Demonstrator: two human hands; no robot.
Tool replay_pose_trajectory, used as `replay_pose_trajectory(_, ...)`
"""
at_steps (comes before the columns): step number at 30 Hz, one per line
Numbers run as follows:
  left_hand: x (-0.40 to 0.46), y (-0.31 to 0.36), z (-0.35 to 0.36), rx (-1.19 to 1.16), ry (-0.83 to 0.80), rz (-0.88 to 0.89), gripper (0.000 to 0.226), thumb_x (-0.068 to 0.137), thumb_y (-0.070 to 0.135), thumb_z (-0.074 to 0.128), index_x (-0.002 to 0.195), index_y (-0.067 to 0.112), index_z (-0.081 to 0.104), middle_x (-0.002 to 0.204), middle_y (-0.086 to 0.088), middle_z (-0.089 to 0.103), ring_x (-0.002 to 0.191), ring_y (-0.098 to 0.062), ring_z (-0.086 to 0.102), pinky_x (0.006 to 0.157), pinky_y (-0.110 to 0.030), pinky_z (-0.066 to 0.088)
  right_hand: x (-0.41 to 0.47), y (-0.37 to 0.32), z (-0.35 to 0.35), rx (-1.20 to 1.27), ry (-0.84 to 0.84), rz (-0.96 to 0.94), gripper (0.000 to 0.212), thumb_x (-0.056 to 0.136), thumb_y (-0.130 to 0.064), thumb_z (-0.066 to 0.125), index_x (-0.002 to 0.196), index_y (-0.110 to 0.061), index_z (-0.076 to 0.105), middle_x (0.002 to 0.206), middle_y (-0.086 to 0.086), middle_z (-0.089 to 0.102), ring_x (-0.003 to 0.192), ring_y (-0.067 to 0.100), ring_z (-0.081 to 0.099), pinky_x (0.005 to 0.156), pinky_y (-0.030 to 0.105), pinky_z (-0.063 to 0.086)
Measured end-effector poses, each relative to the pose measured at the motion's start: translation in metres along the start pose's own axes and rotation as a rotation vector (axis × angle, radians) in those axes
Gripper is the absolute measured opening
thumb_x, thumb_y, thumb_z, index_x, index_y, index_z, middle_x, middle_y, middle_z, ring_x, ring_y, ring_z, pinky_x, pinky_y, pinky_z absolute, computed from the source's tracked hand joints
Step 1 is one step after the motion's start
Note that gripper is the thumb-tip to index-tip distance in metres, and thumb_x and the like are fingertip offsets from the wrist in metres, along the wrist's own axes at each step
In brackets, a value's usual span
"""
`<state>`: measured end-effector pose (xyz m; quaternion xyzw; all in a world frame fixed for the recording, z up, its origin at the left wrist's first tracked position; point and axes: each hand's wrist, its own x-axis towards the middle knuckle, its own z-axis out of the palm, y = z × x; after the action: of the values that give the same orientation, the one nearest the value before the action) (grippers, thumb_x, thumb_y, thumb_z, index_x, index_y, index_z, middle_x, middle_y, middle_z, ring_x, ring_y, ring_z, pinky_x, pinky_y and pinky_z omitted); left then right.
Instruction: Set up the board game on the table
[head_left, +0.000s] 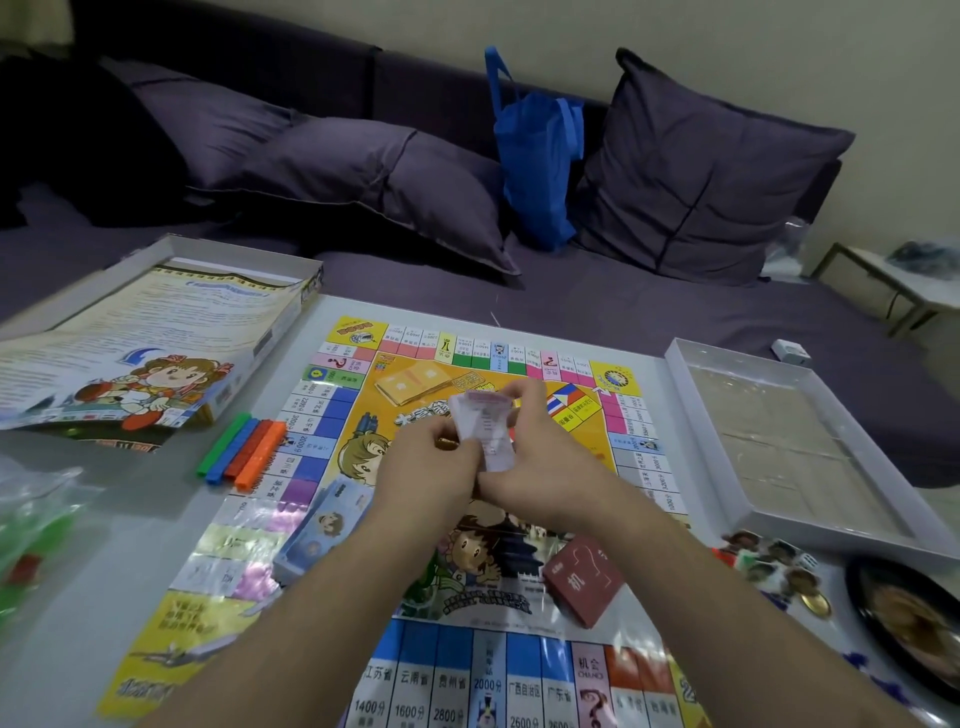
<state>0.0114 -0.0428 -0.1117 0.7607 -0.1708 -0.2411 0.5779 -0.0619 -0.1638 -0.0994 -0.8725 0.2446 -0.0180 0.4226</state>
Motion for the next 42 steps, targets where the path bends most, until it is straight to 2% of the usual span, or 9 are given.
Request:
replay_pose_trajectory(2, -0.001, 0.000, 0.000, -0.024, 0.010, 0.011, 0.016, 0.092, 0.015, 0.067, 0.083, 0.024, 0.077, 0.076, 0.007, 0.076, 0.079, -0.020, 0.073, 0.077, -0.050, 0.063, -0.003, -0.005, 0.004, -0.003, 0.084, -0.002, 0.081, 0.085, -0.017, 0.075, 0.135, -0.036, 0.014, 0.115, 0.006, 0.064, 0.080, 0.015, 0.069, 0.053, 0.018, 0.051)
replay_pose_trajectory(4, -0.001, 0.001, -0.001, -0.074, 0.009, 0.000, 0.016, 0.090, 0.014, 0.069, 0.083, 0.025, 0.078, 0.076, 0.010, 0.076, 0.080, -0.019, 0.074, 0.079, -0.051, 0.064, -0.006, -0.010, 0.007, 0.009, 0.154, -0.004, 0.088, 0.085, -0.014, 0.074, 0.140, -0.039, 0.010, 0.116, 0.002, 0.065, 0.080, 0.015, 0.071, 0.051, 0.016, 0.048)
replay_pose_trajectory(6, 0.000, 0.002, -0.002, -0.124, 0.018, -0.014, 0.017, 0.091, 0.013, 0.069, 0.084, 0.025, 0.077, 0.077, 0.010, 0.077, 0.081, -0.018, 0.076, 0.078, -0.050, 0.065, -0.010, -0.017, 0.005, 0.001, 0.209, 0.002, 0.089, 0.084, -0.018, 0.076, 0.140, -0.040, 0.010, 0.114, -0.006, 0.062, 0.082, 0.015, 0.072, 0.054, 0.024, 0.052)
replay_pose_trajectory(12, 0.001, 0.012, -0.010, -0.185, -0.067, 0.024, 0.021, 0.094, 0.003, 0.067, 0.099, 0.021, 0.077, 0.092, -0.001, 0.078, 0.077, -0.015, 0.075, 0.061, -0.025, 0.061, -0.016, -0.026, -0.001, -0.097, 0.139, -0.009, 0.037, 0.087, -0.025, 0.077, 0.106, -0.025, 0.045, 0.103, -0.004, 0.065, 0.091, 0.019, 0.067, 0.073, 0.046, 0.061)
replay_pose_trajectory(16, 0.004, 0.018, -0.017, -0.234, -0.161, 0.045, 0.015, 0.093, 0.021, 0.077, 0.107, 0.014, 0.077, 0.095, -0.008, 0.079, 0.080, -0.023, 0.078, 0.073, -0.039, 0.066, -0.014, -0.025, -0.010, -0.093, 0.168, -0.041, 0.025, 0.090, -0.016, 0.076, 0.101, -0.022, 0.054, 0.102, -0.010, 0.064, 0.092, 0.015, 0.065, 0.076, 0.041, 0.061)
replay_pose_trajectory(22, 0.008, 0.022, -0.028, -0.417, -0.273, -0.024, 0.034, 0.088, 0.023, 0.082, 0.114, 0.004, 0.071, 0.110, -0.017, 0.077, 0.095, -0.031, 0.078, 0.085, -0.046, 0.064, -0.009, -0.016, -0.025, 0.120, 0.152, -0.092, 0.028, 0.082, -0.003, 0.083, 0.091, -0.019, 0.063, 0.106, 0.001, 0.072, 0.099, 0.024, 0.073, 0.087, 0.051, 0.063)
replay_pose_trajectory(26, 0.007, 0.021, -0.035, -0.443, -0.391, -0.005, 0.040, 0.087, 0.028, 0.081, 0.122, 0.012, 0.071, 0.116, -0.007, 0.078, 0.103, -0.027, 0.077, 0.087, -0.040, 0.061, -0.012, -0.012, -0.030, 0.215, 0.080, -0.145, 0.026, 0.084, -0.004, 0.084, 0.100, -0.011, 0.065, 0.102, 0.002, 0.075, 0.099, 0.028, 0.074, 0.093, 0.055, 0.060)
replay_pose_trajectory(30, 0.007, 0.021, -0.038, -0.512, -0.428, -0.003, 0.043, 0.085, 0.022, 0.081, 0.125, 0.011, 0.071, 0.120, -0.011, 0.076, 0.111, -0.033, 0.074, 0.098, -0.047, 0.059, -0.015, -0.013, -0.032, 0.261, 0.019, -0.173, 0.029, 0.085, -0.001, 0.082, 0.107, -0.005, 0.064, 0.104, 0.004, 0.076, 0.102, 0.026, 0.075, 0.099, 0.054, 0.058)
replay_pose_trajectory(42, 0.006, 0.021, -0.035, -0.504, -0.370, -0.099, 0.052, 0.081, 0.017, 0.086, 0.128, 0.008, 0.066, 0.123, -0.018, 0.073, 0.101, -0.031, 0.078, 0.080, -0.041, 0.064, -0.005, -0.001, -0.031, 0.133, 0.133, -0.143, 0.019, 0.083, -0.019, 0.088, 0.090, -0.016, 0.070, 0.091, 0.003, 0.077, 0.091, 0.022, 0.075, 0.088, 0.050, 0.062)
